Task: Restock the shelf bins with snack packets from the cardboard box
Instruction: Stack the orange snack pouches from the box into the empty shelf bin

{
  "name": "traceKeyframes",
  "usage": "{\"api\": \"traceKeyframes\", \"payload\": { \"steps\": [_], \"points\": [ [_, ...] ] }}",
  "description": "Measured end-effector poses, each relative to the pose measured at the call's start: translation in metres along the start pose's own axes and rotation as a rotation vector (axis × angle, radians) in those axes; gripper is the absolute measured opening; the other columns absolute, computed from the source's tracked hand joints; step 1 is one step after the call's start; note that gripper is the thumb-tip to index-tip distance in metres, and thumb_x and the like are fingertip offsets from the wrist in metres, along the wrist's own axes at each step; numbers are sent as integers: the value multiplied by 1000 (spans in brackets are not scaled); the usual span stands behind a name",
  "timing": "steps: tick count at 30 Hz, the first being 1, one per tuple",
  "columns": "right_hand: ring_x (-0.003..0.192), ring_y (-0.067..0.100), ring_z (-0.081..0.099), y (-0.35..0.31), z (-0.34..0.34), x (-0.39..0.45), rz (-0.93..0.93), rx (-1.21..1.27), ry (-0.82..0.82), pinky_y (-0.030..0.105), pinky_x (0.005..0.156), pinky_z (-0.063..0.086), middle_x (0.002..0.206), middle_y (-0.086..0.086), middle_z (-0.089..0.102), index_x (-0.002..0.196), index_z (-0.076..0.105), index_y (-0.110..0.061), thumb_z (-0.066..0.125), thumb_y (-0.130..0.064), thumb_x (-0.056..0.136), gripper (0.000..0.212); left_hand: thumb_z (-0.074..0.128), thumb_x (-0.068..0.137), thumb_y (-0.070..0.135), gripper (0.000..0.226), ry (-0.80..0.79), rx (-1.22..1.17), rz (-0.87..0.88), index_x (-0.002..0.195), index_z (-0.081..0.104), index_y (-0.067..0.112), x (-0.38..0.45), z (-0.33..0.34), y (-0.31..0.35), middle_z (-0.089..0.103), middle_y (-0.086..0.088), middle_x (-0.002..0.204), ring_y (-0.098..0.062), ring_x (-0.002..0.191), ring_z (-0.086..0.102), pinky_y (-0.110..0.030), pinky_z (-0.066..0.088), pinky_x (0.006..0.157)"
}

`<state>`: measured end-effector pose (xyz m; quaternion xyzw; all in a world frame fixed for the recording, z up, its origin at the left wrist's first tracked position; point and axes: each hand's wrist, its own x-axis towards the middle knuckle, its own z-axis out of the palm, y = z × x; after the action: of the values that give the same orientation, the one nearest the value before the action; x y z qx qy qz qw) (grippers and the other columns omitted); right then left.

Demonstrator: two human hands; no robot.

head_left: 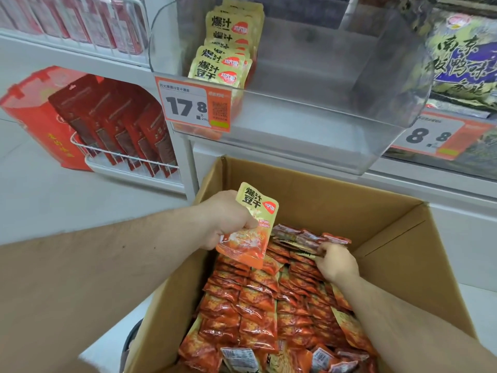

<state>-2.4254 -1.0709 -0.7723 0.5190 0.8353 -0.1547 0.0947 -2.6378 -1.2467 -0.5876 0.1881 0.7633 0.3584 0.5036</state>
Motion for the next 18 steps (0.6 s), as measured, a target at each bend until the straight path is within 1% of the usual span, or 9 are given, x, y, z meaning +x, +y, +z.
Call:
{"api": "traceKeyframes", "payload": {
  "steps": [2,4,6,8,10,12,13,15,18],
  "points": [
    [92,26,65,-5,5,5,-30,-42,67,31,76,52,97,2,70,89,67,-23,56,-17,87,13,67,87,-4,26,3,20,-12,92,60,21,1,-1,-4,71,-5,105,-25,102,65,-42,51,95],
    [91,25,61,-12,0,4,-125,-99,200,34,76,49,94,1,68,88,66,-19,56,-17,88,10,63,89,-5,27,-6,36,-31,90,59,21,2,-2,-8,70,-6,106,-27,105,63,-44,49,99],
    [88,26,60,-20,-13,-6,-301,-103,310,37,74,43,88,0,66,86,63,-18,60,-17,88,4,57,91,-9,27,-14,24,-56,96,57,18,0,-3,-10,66,-5,105,-25,102,62,-37,51,90],
    [80,29,62,-30,-36,-21,-468,-49,363,37,68,43,83,2,64,84,62,-15,63,-13,87,4,50,92,-12,31,-19,-24,-79,107,54,15,0,-3,-10,65,-9,107,-25,97,63,-33,53,78],
    [71,29,62,-41,-66,-42,-556,50,436,34,61,48,82,2,62,83,61,-14,66,-9,86,7,47,93,-13,32,-21,-86,-113,113,54,11,-3,-1,-6,65,-15,116,-32,104,63,-41,55,86],
    [63,24,61,-56,-98,-69,-646,120,584,28,54,47,79,0,62,81,62,-14,66,-11,84,6,45,93,-11,34,-14,-175,-169,122,54,5,-10,2,0,64,-19,119,-37,106,63,-47,54,91],
    [61,21,60,-63,-113,-83,-710,125,660,26,53,46,77,-1,62,80,63,-14,63,-14,85,5,44,94,-9,35,-19,-239,-190,126,53,2,-15,4,3,64,-21,117,-37,104,64,-48,54,89],
    [60,18,58,-77,-136,-110,-846,96,767,28,54,45,73,-1,62,77,65,-14,54,-20,87,16,40,96,1,31,-39,-375,-178,124,55,-1,-29,10,12,67,-23,112,-37,97,66,-48,54,82],
    [63,25,56,-90,-150,-137,-1005,60,818,36,58,41,70,4,58,74,65,-10,57,-10,88,16,39,95,30,44,-132,-523,-110,118,64,2,-45,20,24,72,-20,108,-35,94,69,-48,52,86]
  ]
}}
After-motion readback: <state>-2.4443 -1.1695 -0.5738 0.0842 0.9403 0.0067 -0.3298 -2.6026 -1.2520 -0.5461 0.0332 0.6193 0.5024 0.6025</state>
